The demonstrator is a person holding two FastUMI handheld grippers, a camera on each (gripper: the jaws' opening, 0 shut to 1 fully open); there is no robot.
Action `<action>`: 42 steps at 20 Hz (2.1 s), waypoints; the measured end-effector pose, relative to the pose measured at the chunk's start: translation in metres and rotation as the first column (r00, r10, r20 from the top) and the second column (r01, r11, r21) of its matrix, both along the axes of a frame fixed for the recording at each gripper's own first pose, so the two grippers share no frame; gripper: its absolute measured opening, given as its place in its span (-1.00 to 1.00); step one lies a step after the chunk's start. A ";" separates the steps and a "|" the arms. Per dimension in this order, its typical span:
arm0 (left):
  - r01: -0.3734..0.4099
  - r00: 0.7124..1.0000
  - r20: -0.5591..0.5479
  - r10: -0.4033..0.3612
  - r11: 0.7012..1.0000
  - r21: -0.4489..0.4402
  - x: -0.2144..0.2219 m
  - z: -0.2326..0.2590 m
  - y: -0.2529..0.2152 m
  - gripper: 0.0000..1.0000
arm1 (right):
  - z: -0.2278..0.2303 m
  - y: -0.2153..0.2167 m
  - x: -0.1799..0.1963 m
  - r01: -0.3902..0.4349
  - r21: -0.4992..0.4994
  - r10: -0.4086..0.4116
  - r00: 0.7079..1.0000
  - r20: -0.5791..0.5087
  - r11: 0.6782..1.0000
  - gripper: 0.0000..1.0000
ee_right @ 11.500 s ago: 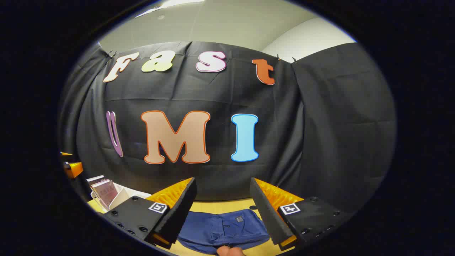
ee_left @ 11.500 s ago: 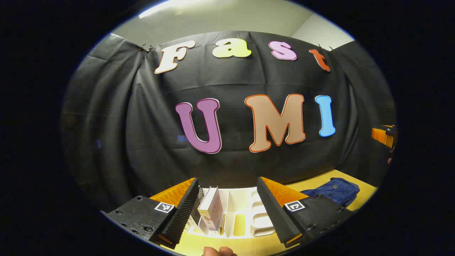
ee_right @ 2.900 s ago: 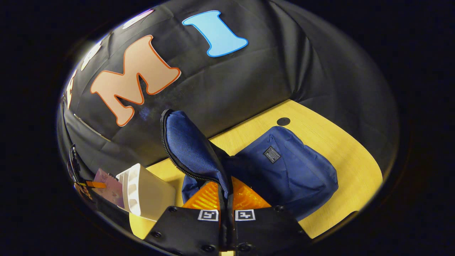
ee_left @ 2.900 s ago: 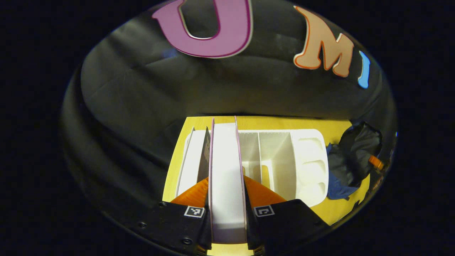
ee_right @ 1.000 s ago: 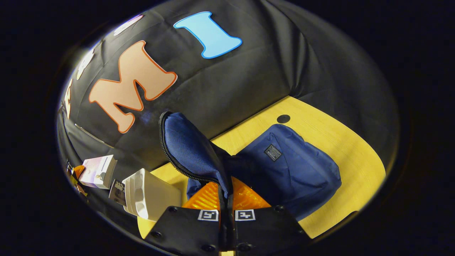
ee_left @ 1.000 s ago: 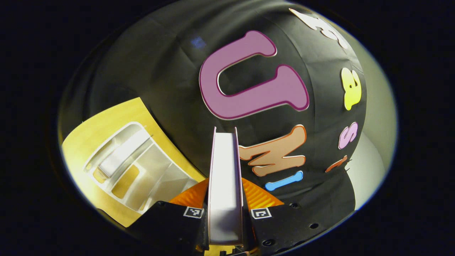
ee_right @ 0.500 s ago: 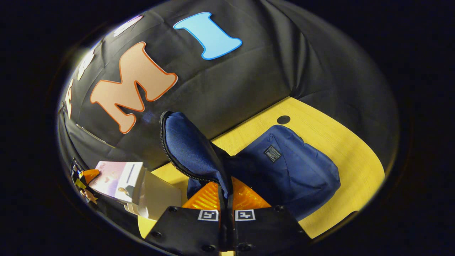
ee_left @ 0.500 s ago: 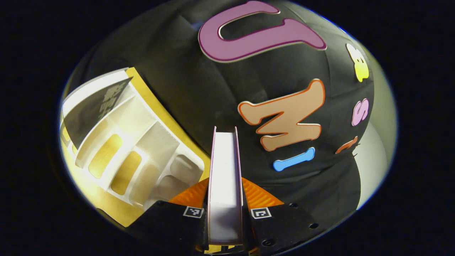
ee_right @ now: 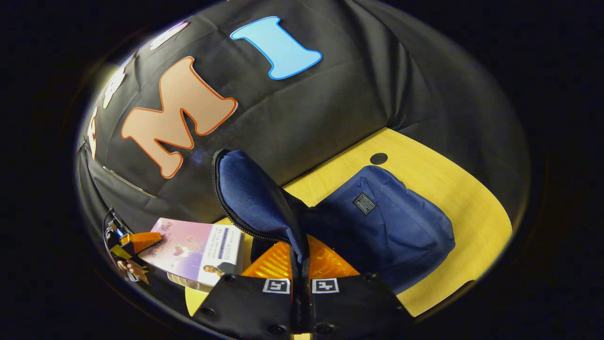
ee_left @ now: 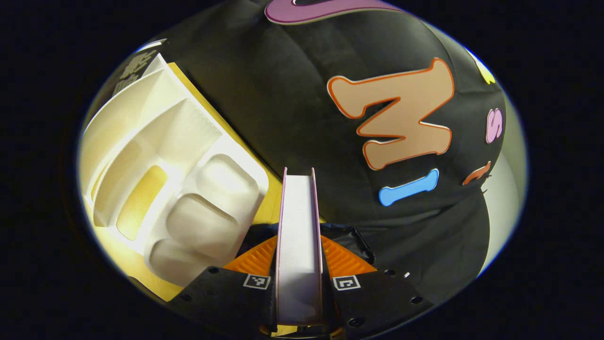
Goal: Open the schoolbag, grab two books from the bookshelf and put them into the schoolbag.
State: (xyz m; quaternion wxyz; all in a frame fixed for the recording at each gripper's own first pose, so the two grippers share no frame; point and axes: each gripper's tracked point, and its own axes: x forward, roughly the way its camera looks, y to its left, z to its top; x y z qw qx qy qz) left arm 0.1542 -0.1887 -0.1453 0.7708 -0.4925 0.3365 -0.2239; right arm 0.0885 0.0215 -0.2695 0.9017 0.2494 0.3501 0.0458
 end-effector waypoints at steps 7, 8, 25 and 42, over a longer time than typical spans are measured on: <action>0.105 0.993 -0.064 -0.100 0.992 0.070 -0.006 -0.050 -0.079 -0.32 | 0.003 -0.003 0.001 0.005 0.021 -0.005 1.000 0.001 1.000 -0.94; 0.113 0.992 -0.064 -0.108 0.990 0.083 -0.006 -0.055 -0.088 -0.31 | 0.003 -0.003 0.001 0.005 0.024 -0.005 1.000 0.000 1.000 -0.94; 0.034 0.993 -0.110 -0.039 0.998 -0.048 -0.002 -0.096 -0.185 -0.31 | 0.022 0.000 0.009 0.017 0.072 -0.020 0.999 0.039 0.997 -0.94; 0.069 0.988 -0.136 -0.072 0.997 -0.026 -0.008 -0.109 -0.218 -0.26 | 0.024 -0.006 0.018 0.043 0.109 -0.048 0.998 0.042 0.993 -0.96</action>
